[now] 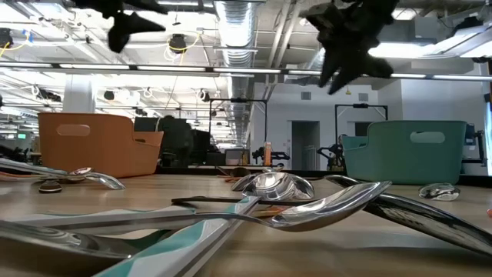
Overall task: Sort silverware by color (type)
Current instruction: Put the orange spoon into the transparent bin
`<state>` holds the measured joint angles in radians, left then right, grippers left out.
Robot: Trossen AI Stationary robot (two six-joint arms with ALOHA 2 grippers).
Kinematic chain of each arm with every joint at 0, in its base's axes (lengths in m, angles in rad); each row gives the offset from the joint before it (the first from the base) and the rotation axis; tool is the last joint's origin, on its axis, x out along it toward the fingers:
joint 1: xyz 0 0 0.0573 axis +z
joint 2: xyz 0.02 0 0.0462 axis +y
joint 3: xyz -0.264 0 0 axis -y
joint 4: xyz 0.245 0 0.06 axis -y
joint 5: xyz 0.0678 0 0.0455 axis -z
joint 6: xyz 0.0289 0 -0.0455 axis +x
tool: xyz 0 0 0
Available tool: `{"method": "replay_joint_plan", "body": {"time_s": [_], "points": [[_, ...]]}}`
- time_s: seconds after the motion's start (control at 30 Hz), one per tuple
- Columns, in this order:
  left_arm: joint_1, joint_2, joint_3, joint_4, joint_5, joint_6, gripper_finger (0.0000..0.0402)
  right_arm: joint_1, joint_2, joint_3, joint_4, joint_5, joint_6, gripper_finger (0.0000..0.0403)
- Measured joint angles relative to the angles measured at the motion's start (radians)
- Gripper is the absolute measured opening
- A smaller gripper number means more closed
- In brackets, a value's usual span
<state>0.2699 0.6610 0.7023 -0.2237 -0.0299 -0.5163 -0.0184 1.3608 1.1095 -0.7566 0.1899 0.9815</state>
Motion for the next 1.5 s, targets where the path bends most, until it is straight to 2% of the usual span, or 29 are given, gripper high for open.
{"method": "replay_joint_plan", "body": {"time_s": [0.13,0.27,0.33,0.53,0.73,0.83,0.97,1.07,1.23,1.33,1.4,1.5], "points": [[-0.093,0.044,-0.107,0.227,-0.001,0.026,0.0142,0.1,0.002,-0.002,-0.195,-0.007,0.14,0.0138],[-0.141,0.114,-0.142,0.301,-0.001,0.073,0.0142,0.229,0.003,-0.011,-0.343,-0.032,0.304,0.0138],[-0.149,0.142,-0.144,0.303,-0.001,0.091,0.0142,0.29,0.001,-0.026,-0.372,-0.071,0.38,0.0138],[-0.154,0.191,-0.144,0.369,0.018,0.142,0.0142,0.472,0.021,-0.066,-0.383,-0.283,0.579,0.0138],[-0.153,0.218,-0.144,0.413,-0.011,0.173,0.0142,0.612,0.057,-0.069,-0.394,-0.351,0.914,0.0133],[-0.153,0.236,-0.144,0.412,-0.011,0.158,0.0142,0.654,0.089,-0.083,-0.415,-0.366,0.994,0.0121],[-0.153,0.255,-0.144,0.42,-0.011,0.132,0.0142,0.678,0.126,-0.12,-0.395,-0.431,0.903,0.0103],[-0.153,0.256,-0.144,0.421,-0.011,0.112,0.0142,0.674,0.145,-0.12,-0.295,-0.438,0.823,0.0096],[-0.156,0.245,-0.143,0.432,-0.007,0.075,0.0141,0.638,0.151,-0.119,-0.134,-0.354,0.728,0.0094],[-0.156,0.246,-0.142,0.389,-0.049,0.004,0.0141,0.586,0.143,-0.105,-0.099,-0.343,0.666,0.0094],[-0.149,0.248,-0.142,0.345,-0.084,-0.028,0.0141,0.544,0.136,-0.049,-0.091,-0.325,0.579,0.0093],[-0.132,0.25,-0.143,0.283,-0.107,-0.073,0.0141,0.49,0.136,0.056,-0.116,-0.232,0.471,0.009]]}}
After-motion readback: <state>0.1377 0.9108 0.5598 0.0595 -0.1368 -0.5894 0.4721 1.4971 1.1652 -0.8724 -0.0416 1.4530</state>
